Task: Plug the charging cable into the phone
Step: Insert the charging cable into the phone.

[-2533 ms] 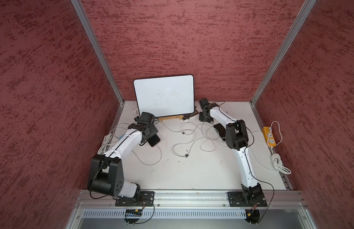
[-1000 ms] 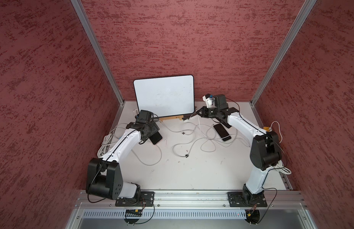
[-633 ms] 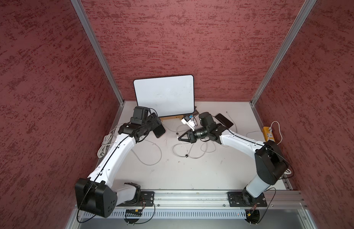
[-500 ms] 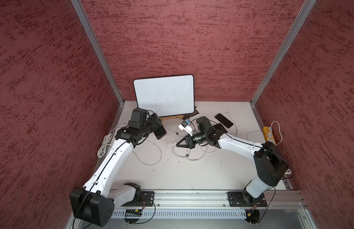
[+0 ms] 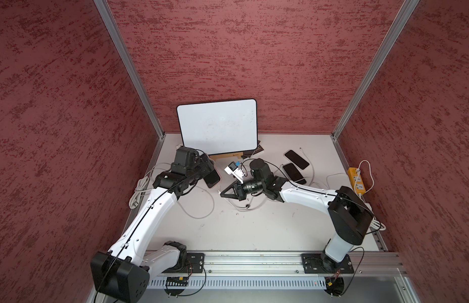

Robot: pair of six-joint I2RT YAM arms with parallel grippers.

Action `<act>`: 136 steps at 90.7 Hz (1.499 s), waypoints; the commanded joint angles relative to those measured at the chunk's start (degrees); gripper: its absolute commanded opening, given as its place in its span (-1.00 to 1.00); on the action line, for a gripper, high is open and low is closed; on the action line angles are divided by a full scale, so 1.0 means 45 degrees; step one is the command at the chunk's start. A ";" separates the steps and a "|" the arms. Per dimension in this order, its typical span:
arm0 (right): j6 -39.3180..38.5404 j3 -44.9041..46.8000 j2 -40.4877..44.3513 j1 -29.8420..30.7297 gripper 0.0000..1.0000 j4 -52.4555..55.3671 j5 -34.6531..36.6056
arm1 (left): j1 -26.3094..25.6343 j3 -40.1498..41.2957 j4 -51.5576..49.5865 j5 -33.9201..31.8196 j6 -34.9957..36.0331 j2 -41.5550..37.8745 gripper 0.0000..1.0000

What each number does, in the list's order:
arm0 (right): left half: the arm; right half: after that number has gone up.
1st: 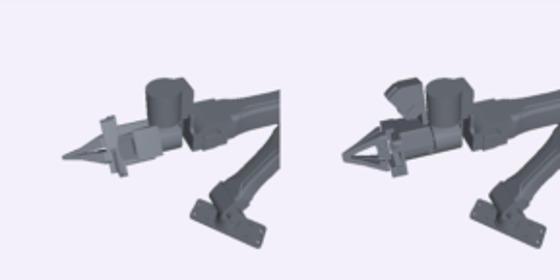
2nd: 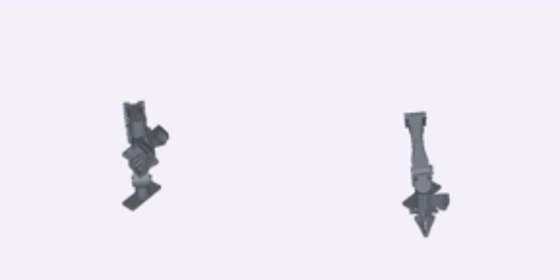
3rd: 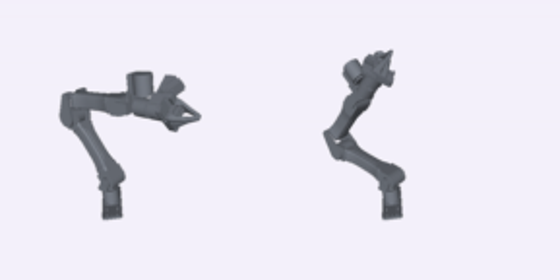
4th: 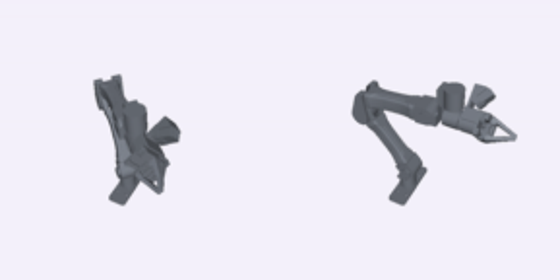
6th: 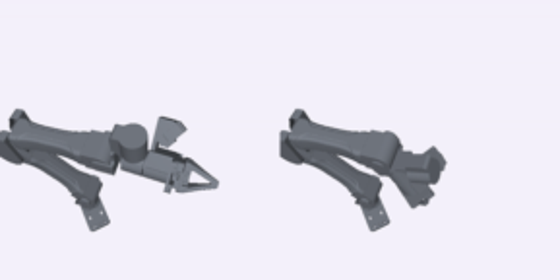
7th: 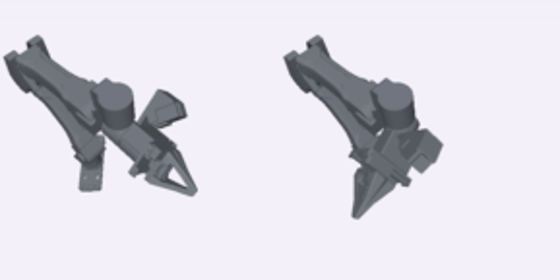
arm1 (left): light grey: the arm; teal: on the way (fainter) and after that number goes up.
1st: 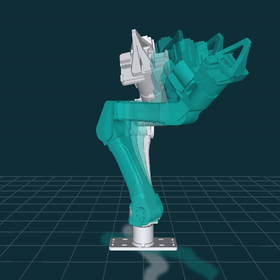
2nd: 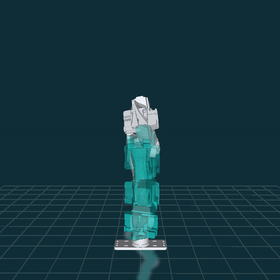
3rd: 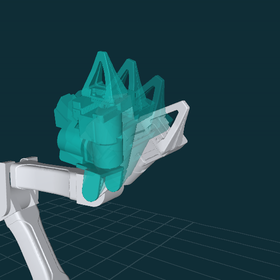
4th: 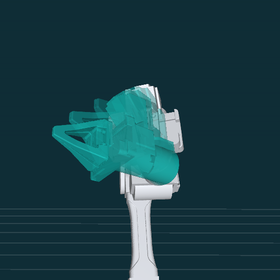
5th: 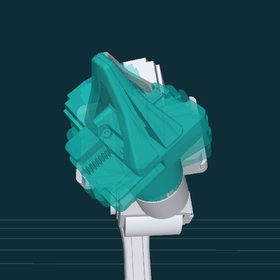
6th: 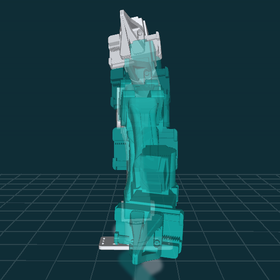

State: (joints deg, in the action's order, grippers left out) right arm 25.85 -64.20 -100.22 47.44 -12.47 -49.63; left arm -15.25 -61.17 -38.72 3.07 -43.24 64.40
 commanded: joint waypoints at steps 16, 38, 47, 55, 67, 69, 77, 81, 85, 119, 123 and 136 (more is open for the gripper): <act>0.0370 -0.0763 -0.0492 0.0200 -1.00 -0.0570 0.1210 | -0.0045 0.0038 0.0373 -0.0141 -0.0103 -0.0073 -1.00; 0.0435 -0.0870 -0.0526 0.0200 -1.00 -0.0711 0.1417 | -0.0051 0.0025 0.0362 -0.0201 -0.0100 0.0004 -1.00; 0.0474 -0.0835 -0.0470 0.0200 -1.00 -0.0818 0.1436 | -0.0050 0.0038 0.0401 -0.0202 -0.0114 0.0043 -1.00; 0.0506 -0.0882 -0.0462 0.0200 -1.00 -0.0801 0.1527 | -0.0050 0.0067 0.0382 -0.0252 -0.0116 0.0044 -1.00; 0.0487 -0.0872 -0.0416 0.0200 -1.00 -0.0740 0.1568 | -0.0033 0.0077 0.0365 -0.0288 -0.0114 0.0044 -1.00; 0.0467 -0.0870 -0.0407 0.0200 -1.00 -0.0734 0.1598 | -0.0031 0.0077 0.0348 -0.0306 -0.0106 0.0044 -1.00; 0.0406 -0.0850 -0.0346 0.0185 -1.00 -0.0634 0.1781 | -0.0043 0.0096 0.0360 -0.0259 -0.0102 0.0006 -1.00; 0.0409 -0.0831 -0.0327 0.0181 -1.00 -0.0651 0.1794 | -0.0033 0.0115 0.0362 -0.0253 -0.0099 -0.0012 -1.00; 0.0442 -0.0857 -0.0327 0.0180 -1.00 -0.0688 0.1745 | -0.0030 0.0133 0.0348 -0.0263 -0.0094 -0.0031 -1.00; 0.0681 -0.1043 -0.0451 0.0180 -1.00 -0.0745 0.1651 | -0.0011 0.0521 0.0457 -0.0236 -0.0144 -0.0073 -1.00; 0.0672 -0.1045 -0.0493 0.0178 -1.00 -0.0704 0.1703 | -0.0030 0.0526 0.0478 -0.0188 -0.0172 -0.0090 -1.00; 0.1089 -0.1090 -0.0623 0.0180 -1.00 -0.0726 0.2065 | -0.0042 0.0606 0.0552 -0.0146 -0.0232 -0.0196 -1.00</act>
State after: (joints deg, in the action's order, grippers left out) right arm 29.15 -66.41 -102.24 47.92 -13.45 -42.87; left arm -15.22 -59.09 -38.06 1.80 -44.18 64.60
